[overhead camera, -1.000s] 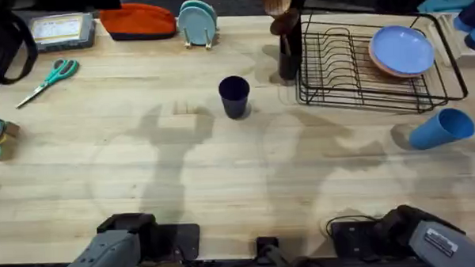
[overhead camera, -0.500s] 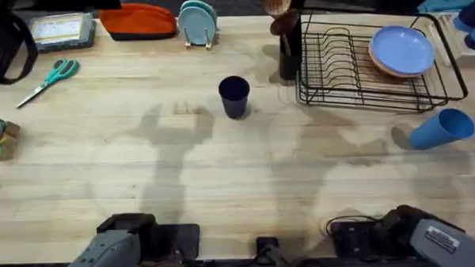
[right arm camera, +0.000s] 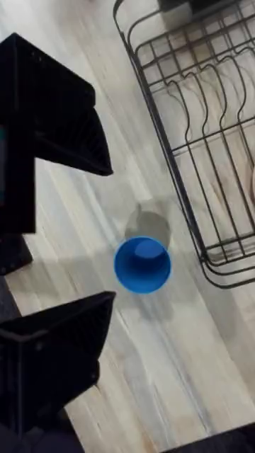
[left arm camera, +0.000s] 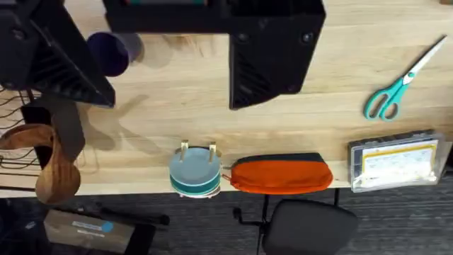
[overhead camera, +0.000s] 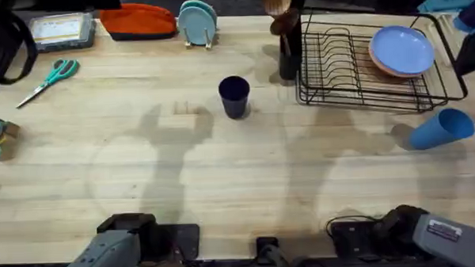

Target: Pick up the cup on the table and put them onto the rack.

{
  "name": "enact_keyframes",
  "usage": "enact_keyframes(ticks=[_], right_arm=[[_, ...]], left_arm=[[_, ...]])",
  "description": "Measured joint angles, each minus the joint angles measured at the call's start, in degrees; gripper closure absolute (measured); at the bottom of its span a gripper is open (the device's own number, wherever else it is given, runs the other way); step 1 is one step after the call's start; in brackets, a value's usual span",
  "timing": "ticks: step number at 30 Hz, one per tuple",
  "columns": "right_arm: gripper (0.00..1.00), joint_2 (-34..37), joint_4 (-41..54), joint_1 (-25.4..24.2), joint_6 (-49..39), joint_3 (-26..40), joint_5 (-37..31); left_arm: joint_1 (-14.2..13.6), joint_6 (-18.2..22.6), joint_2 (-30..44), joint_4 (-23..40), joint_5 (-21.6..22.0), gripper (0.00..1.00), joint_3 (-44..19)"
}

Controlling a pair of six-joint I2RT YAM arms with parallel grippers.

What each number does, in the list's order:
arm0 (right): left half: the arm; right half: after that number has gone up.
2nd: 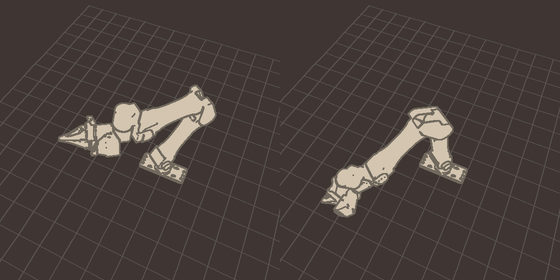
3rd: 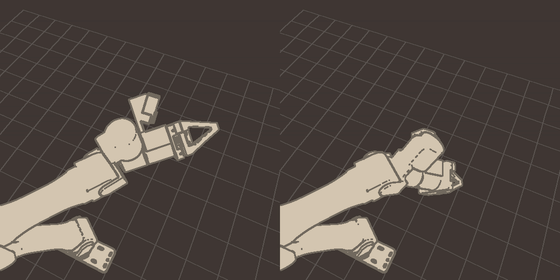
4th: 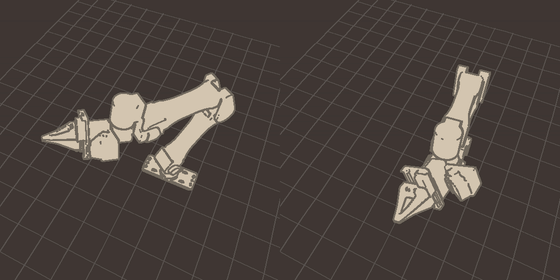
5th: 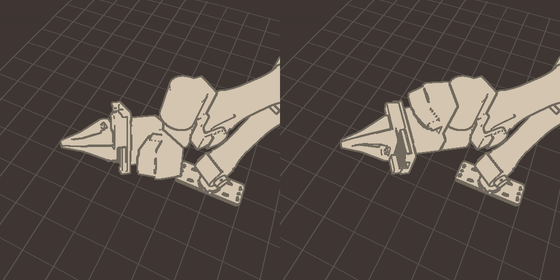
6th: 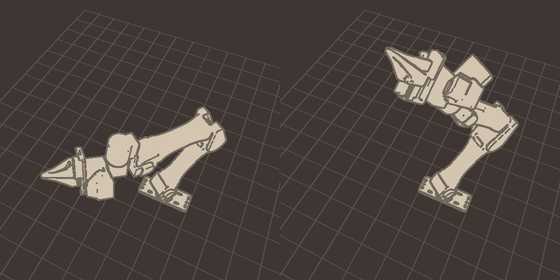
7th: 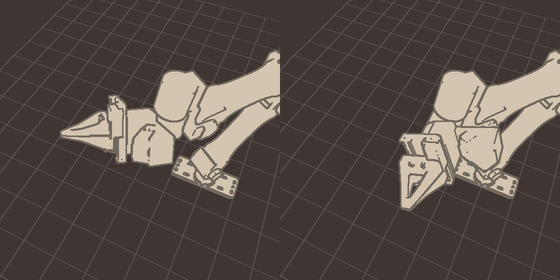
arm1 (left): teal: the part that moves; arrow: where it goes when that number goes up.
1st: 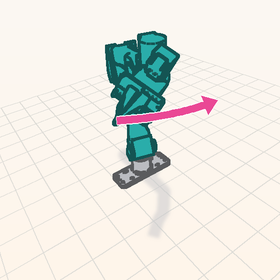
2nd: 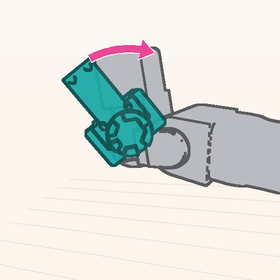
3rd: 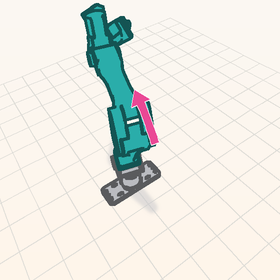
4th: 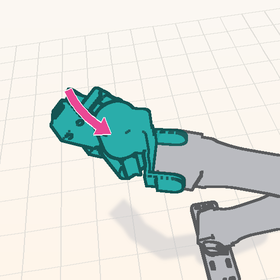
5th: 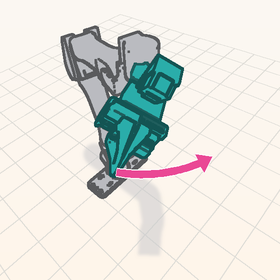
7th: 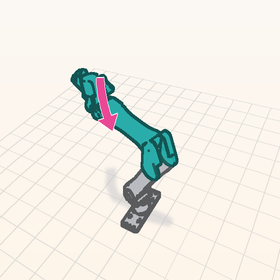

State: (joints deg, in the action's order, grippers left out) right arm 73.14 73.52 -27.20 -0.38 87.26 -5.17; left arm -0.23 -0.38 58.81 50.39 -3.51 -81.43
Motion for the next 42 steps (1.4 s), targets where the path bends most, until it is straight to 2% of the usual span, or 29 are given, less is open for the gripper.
enact_keyframes(ticks=[2, 9, 42], right_arm=[[0.007, 2.2, 0.0, 0.0, 0.0, 0.0, 0.0], [0.007, 3.1, -1.3, 0.0, 0.6, -0.6, 0.0], [0.007, 3.1, -17.9, 0.0, 0.9, -22.9, 1.1]], left_arm=[[0.0, 0.0, 0.0, 0.0, 0.0, 0.007, 0.0], [0.0, 0.0, 0.0, 0.0, 0.0, 0.008, 0.0], [0.0, 0.0, 0.0, 0.0, 0.0, 0.007, 0.0]])
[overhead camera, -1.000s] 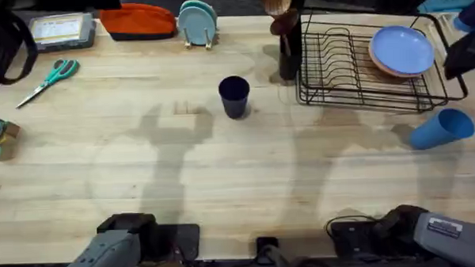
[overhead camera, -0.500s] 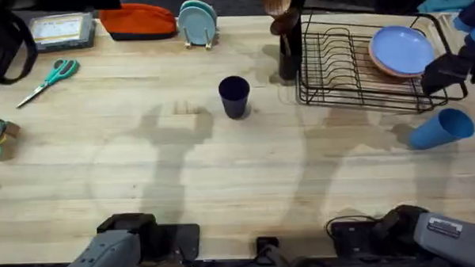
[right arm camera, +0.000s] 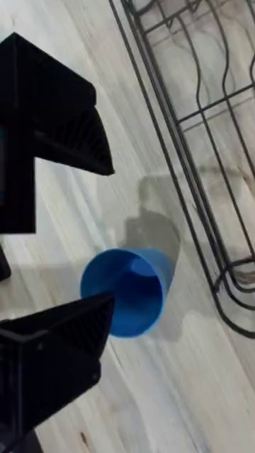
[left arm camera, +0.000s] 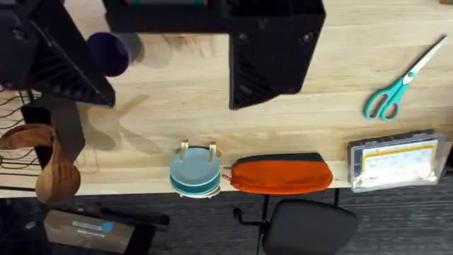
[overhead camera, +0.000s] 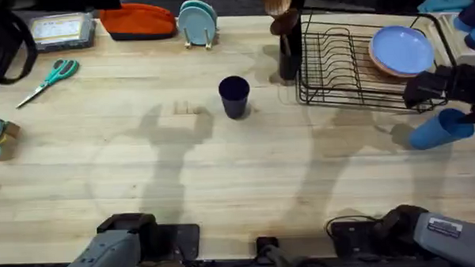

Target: Pick up the cup on the table and put them onto the rack.

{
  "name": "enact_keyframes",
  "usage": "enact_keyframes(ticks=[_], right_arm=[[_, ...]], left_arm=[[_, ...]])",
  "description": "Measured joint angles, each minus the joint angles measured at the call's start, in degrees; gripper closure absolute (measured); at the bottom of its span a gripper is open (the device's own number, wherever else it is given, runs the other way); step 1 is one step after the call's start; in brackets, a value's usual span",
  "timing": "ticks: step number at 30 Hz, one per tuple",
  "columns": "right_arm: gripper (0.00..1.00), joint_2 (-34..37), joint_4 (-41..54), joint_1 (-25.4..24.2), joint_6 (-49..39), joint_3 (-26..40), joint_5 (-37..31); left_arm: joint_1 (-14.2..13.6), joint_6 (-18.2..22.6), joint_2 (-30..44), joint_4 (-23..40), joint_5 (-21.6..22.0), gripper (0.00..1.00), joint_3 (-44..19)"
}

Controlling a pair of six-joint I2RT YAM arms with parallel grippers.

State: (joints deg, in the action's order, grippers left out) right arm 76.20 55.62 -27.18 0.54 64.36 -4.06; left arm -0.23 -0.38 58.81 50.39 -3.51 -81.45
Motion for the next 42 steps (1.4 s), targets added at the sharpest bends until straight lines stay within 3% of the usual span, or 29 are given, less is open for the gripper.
enact_keyframes(ticks=[23, 35, 42], right_arm=[[0.017, 0.4, -7.6, 0.0, 0.4, -6.7, 0.7], [0.162, 4.5, -7.7, 0.0, 0.4, -6.8, 0.7], [0.325, 4.5, -7.7, 0.0, 0.4, -6.8, 0.7]], left_arm=[[0.0, 0.0, 0.0, 0.0, 0.0, 0.007, 0.0], [0.0, 0.0, 0.0, 0.0, 0.0, 0.008, 0.0], [0.0, 0.0, 0.0, 0.0, -0.2, 0.006, 0.0]])
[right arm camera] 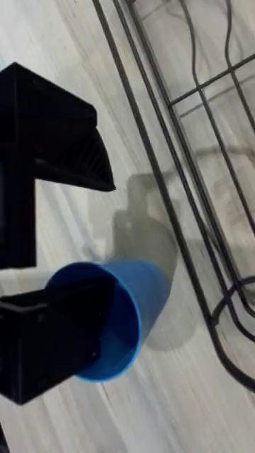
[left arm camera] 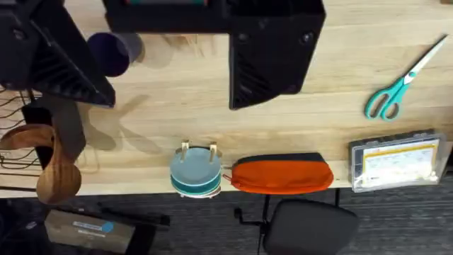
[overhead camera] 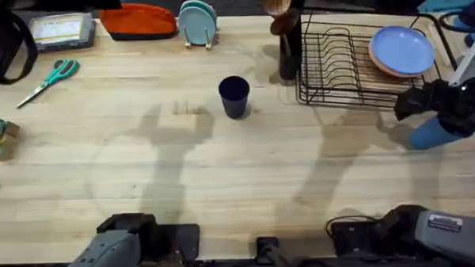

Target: Pick up the cup on the table and put them onto the rack.

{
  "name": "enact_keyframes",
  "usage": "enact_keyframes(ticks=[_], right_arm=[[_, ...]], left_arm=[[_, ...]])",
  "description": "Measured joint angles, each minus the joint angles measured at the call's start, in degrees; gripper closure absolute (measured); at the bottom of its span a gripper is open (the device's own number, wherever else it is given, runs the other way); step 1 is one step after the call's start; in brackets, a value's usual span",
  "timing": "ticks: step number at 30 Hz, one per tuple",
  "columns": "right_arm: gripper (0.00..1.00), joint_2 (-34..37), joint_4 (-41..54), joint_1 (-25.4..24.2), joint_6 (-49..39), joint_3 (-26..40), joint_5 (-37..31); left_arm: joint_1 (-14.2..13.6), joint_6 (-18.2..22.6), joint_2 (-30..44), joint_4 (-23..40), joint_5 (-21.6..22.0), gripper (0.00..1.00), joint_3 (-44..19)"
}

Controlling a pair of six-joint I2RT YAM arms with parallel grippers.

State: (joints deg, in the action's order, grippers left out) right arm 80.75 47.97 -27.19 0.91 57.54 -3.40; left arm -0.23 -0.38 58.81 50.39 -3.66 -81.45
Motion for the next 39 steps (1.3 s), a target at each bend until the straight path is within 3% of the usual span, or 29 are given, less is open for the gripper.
enact_keyframes(ticks=[4, 5, 13, 22, 28, 39], right_arm=[[0.419, 0.0, 0.0, 0.0, 0.0, 0.0, 0.0], [0.492, 0.0, 0.0, 0.0, 0.0, 0.0, 0.0], [0.664, 0.0, 0.0, 0.0, 0.0, 0.0, 0.0], [0.951, 0.0, 0.0, 0.0, 0.0, 0.0, -0.1], [0.969, -0.9, 1.0, -0.1, -0.1, 0.0, -0.2], [0.969, -8.2, 12.2, -0.1, -0.1, 0.8, -0.2]], left_arm=[[0.0, 0.0, 0.0, 0.0, 0.0, 0.007, 0.0], [0.0, 0.0, 0.0, 0.0, 0.0, 0.007, 0.0], [0.0, 0.0, 0.0, 0.0, 0.0, 0.008, 0.0], [0.0, 0.0, 0.0, 0.0, 0.0, 0.007, 0.0], [0.0, 0.0, 0.0, 0.0, 0.0, 0.007, 0.0], [0.0, 0.0, 0.0, 0.0, 0.0, 0.007, 0.0]])
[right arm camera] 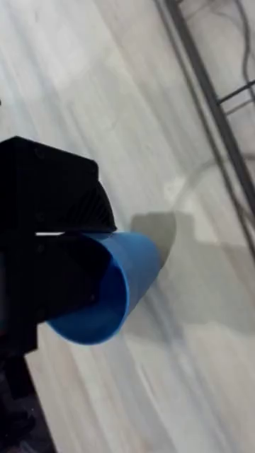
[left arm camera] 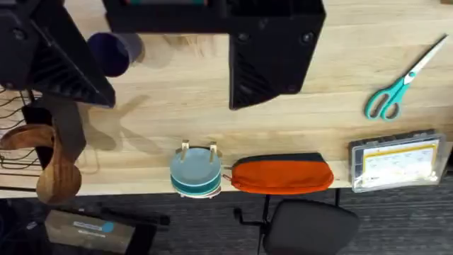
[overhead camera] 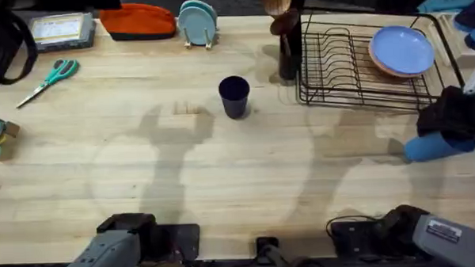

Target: Pick up the cup on the table and put them onto the rack.

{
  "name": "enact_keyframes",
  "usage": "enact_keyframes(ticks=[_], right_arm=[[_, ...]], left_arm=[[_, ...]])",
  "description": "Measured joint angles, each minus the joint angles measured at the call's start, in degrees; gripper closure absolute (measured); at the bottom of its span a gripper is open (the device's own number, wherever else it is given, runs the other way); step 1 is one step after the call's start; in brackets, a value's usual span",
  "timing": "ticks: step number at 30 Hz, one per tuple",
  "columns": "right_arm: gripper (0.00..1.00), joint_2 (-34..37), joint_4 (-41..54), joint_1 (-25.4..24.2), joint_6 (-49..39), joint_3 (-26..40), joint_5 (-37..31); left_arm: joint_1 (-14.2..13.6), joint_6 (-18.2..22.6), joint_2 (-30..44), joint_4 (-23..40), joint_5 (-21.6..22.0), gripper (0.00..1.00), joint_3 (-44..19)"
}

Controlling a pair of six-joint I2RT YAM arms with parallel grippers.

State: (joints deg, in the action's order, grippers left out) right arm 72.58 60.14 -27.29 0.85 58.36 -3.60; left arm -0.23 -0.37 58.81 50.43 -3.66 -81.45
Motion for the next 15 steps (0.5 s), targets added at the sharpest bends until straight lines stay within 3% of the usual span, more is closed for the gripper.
enact_keyframes(ticks=[11, 15], right_arm=[[0.970, -9.0, 6.2, 0.3, -2.1, 7.2, 0.0], [0.971, -9.6, 6.3, 2.8, -2.9, 11.6, 0.0]], left_arm=[[0.0, 0.0, 0.0, 0.0, 0.0, 0.008, 0.0], [0.0, 0.0, 0.0, 0.0, 0.0, 0.007, 0.0]])
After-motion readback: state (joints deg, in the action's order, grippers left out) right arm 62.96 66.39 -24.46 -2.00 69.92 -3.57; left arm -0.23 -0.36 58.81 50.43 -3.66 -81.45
